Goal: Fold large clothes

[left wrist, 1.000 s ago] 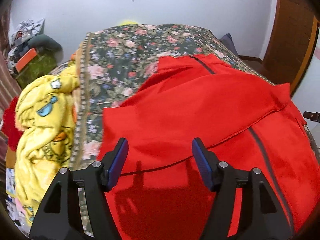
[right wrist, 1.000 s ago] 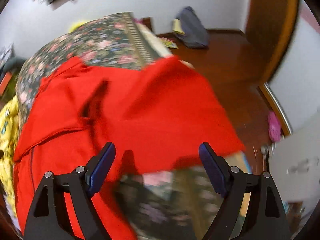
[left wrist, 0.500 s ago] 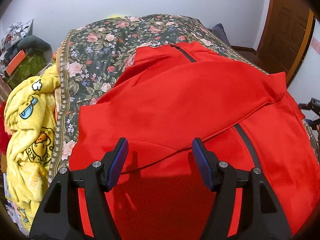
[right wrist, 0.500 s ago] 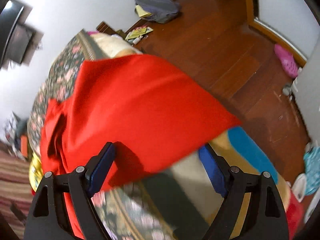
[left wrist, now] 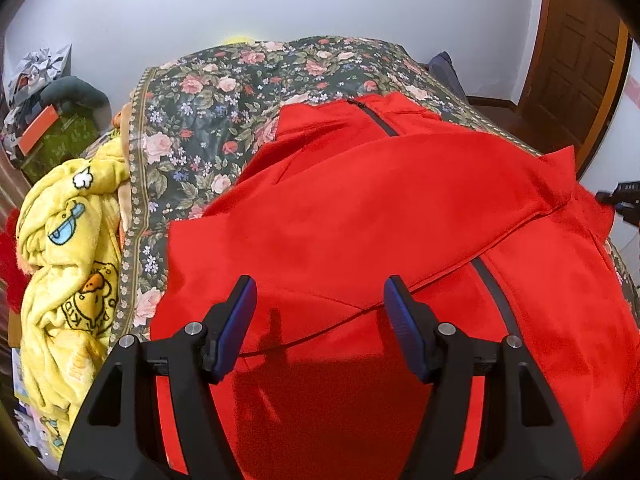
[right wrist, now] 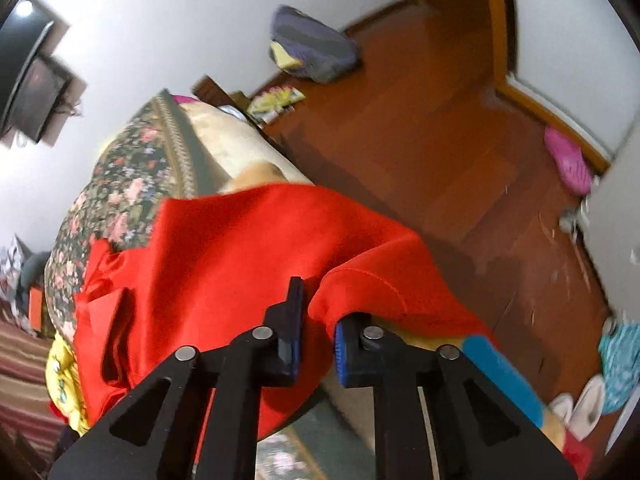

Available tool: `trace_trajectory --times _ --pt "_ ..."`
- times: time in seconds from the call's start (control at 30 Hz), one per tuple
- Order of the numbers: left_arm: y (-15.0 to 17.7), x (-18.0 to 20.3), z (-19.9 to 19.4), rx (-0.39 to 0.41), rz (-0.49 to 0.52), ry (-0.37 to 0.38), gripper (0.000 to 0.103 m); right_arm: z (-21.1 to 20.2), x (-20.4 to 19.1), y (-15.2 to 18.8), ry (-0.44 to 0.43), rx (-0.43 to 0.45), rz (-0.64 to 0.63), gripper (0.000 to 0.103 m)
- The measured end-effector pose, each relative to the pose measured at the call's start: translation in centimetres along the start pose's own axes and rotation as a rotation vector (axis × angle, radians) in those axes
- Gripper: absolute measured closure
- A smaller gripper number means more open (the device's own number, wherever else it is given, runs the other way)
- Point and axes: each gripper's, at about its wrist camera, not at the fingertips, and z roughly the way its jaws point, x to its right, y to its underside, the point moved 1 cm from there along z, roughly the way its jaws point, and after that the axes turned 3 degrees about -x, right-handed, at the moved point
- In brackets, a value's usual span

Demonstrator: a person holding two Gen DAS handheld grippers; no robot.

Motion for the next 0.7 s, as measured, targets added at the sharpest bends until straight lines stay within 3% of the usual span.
trace_trajectory --times 0.2,0.4,0.53,0.7 --pt "-0.6 0.0 -1.6 0.034 -0.001 0.007 0.038 -4.9 -5.6 -1.1 -0.014 0.13 -0.178 0.093" --pt "-1.0 -0.5 -3.9 0.086 -0.003 0.011 0.038 -9.5 -14.3 -0.5 -0.088 0.225 -0.41 0.094" --pt "-1.0 -0.9 -5.1 0.109 -0.007 0.021 0.038 -10.5 -19.4 1.2 -0.156 0.223 -0.507 0.094" --pt "-0.8 -1.4 -6.3 0.133 0.003 0.009 0.038 -8.8 -24.1 4.7 -0.21 0.161 -0.62 0.094"
